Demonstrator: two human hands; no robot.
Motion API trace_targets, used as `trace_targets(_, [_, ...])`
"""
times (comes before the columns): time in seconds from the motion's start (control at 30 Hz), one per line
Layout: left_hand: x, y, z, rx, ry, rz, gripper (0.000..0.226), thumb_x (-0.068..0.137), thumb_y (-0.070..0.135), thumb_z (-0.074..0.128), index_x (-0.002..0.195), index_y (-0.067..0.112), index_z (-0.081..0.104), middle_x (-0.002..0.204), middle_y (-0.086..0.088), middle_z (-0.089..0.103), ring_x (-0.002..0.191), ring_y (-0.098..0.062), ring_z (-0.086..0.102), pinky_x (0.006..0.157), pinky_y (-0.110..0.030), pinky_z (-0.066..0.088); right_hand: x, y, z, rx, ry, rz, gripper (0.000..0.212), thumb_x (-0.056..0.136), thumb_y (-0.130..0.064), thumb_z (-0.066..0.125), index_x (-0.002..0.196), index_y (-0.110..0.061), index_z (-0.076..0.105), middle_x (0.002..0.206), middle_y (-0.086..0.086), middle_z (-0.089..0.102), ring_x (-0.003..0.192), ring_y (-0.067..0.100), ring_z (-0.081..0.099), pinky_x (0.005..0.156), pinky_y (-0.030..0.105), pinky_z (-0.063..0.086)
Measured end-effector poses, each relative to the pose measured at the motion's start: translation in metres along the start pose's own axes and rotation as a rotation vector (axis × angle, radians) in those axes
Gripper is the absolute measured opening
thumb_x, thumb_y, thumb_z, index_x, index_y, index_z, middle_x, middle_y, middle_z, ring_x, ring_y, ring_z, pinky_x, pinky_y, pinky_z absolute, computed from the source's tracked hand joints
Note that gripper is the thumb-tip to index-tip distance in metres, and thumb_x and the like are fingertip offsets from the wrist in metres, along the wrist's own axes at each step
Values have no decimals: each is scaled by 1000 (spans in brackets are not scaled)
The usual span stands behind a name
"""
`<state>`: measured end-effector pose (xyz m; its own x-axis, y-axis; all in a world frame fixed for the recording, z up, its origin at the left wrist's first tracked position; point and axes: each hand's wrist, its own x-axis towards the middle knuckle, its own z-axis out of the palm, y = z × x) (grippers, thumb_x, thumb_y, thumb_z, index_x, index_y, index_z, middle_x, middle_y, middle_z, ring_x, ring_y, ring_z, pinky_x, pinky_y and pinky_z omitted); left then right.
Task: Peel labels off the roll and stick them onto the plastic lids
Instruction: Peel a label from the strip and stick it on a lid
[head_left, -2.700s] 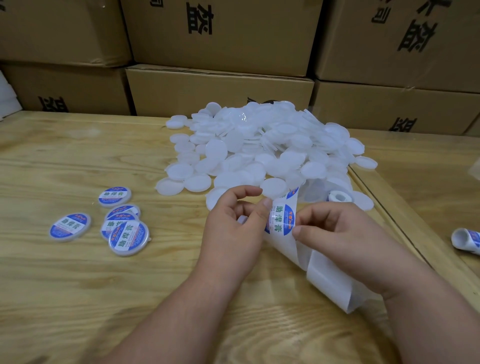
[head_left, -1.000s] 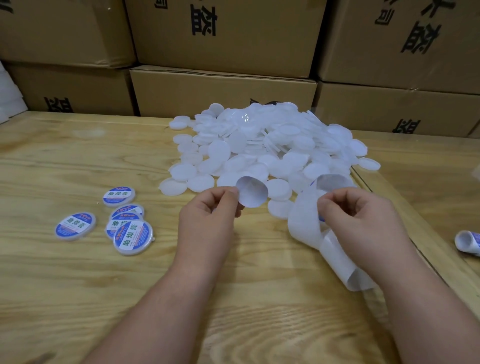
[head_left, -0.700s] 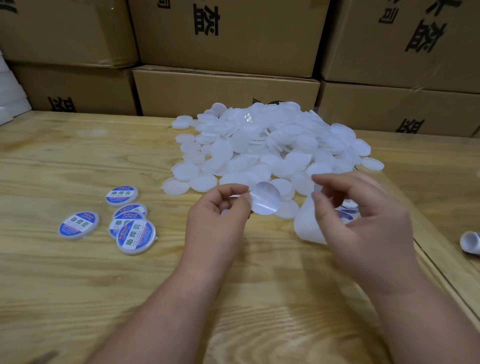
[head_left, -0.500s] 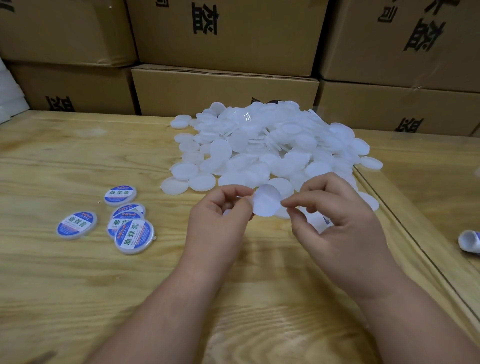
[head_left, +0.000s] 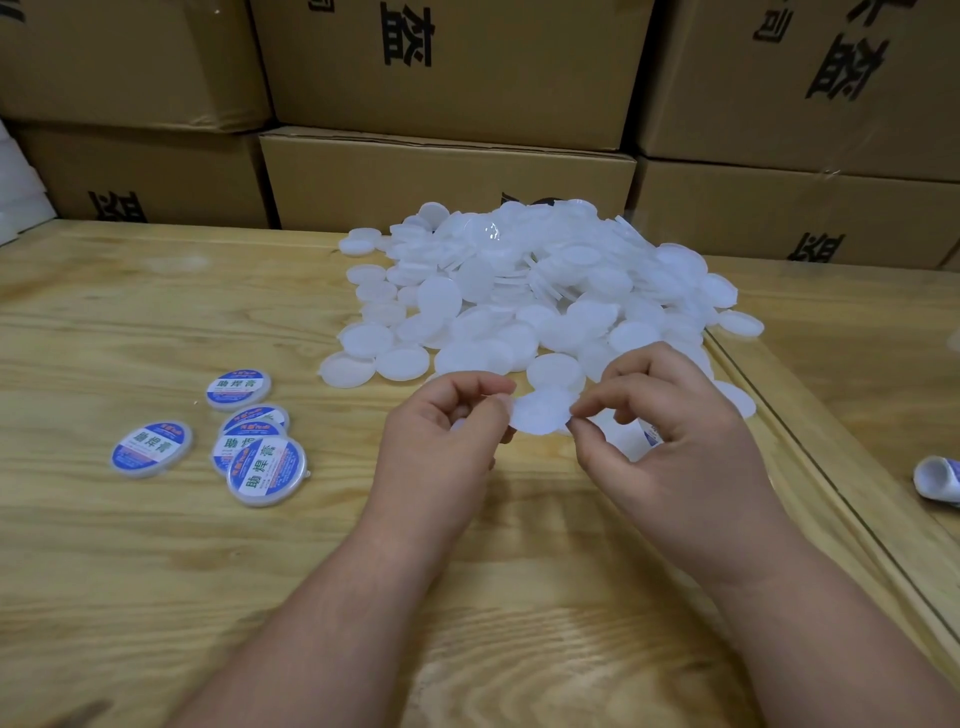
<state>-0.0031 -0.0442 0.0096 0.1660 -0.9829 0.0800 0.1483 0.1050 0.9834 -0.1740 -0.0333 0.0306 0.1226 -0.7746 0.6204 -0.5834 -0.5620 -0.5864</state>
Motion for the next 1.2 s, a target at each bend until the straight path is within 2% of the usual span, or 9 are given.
trace_targets(0.17, [0,5,-1,-245,-89,-130,20,83,28,57,90,22,74,69,-4,60,67,-18,61,54,-29,46,-1,-4,5,9,62,-4,14,75,-12,72,78,-24,67,91,-16,58,87,11,57,75,9,38])
trace_targets(0.23, [1,8,0,-444,-85,-223,29,72,16,54,100,14,63,69,-5,53,67,-22,56,54,-31,44,-2,-6,7,35,114,10,13,75,-10,70,77,-22,65,85,-14,61,87,13,59,76,13,41])
trace_targets(0.3, [3,9,1,-544,-34,-264,42,63,4,46,103,15,53,76,-5,51,74,-23,54,60,-33,47,-2,-8,8,71,160,63,14,75,-13,70,77,-26,64,83,-11,64,84,14,61,74,12,42])
trace_targets(0.43, [8,6,-1,-562,46,-278,51,87,-18,30,111,23,50,117,-13,60,106,-27,72,92,-46,58,-3,-7,10,146,218,185,14,76,-19,71,75,-31,64,80,-13,67,79,14,63,69,10,43])
trace_targets(0.5, [9,5,-2,-562,32,-287,56,90,-21,31,119,23,52,124,-16,66,113,-32,70,94,-47,58,-2,-5,8,175,240,233,10,76,-22,71,75,-29,65,78,-12,68,76,14,63,68,13,45])
trace_targets(0.7, [6,8,-1,-597,-124,-266,51,95,-20,40,130,15,56,116,-18,74,110,-32,72,82,-37,62,3,-12,6,495,224,391,11,74,-18,71,71,-28,70,62,-11,62,55,4,54,52,16,45])
trace_targets(0.87, [1,10,0,-665,-222,-267,44,94,-10,40,125,9,63,119,-25,71,106,-37,72,83,-41,63,6,-13,8,786,0,608,11,74,-16,74,66,-24,70,55,1,49,46,12,38,43,20,35])
trace_targets(1.03, [-1,14,-1,-700,-321,-273,49,79,18,48,126,7,61,121,-27,69,106,-36,72,82,-41,62,1,-10,15,771,-92,664,22,88,-3,72,72,-19,71,53,0,48,45,11,38,41,19,34])
trace_targets(1.2, [-1,12,0,-640,-334,-252,41,82,10,54,122,7,63,118,-25,71,102,-34,73,77,-38,62,1,-7,16,736,-99,656,8,78,-16,77,72,-21,74,56,2,51,48,13,41,44,24,35])
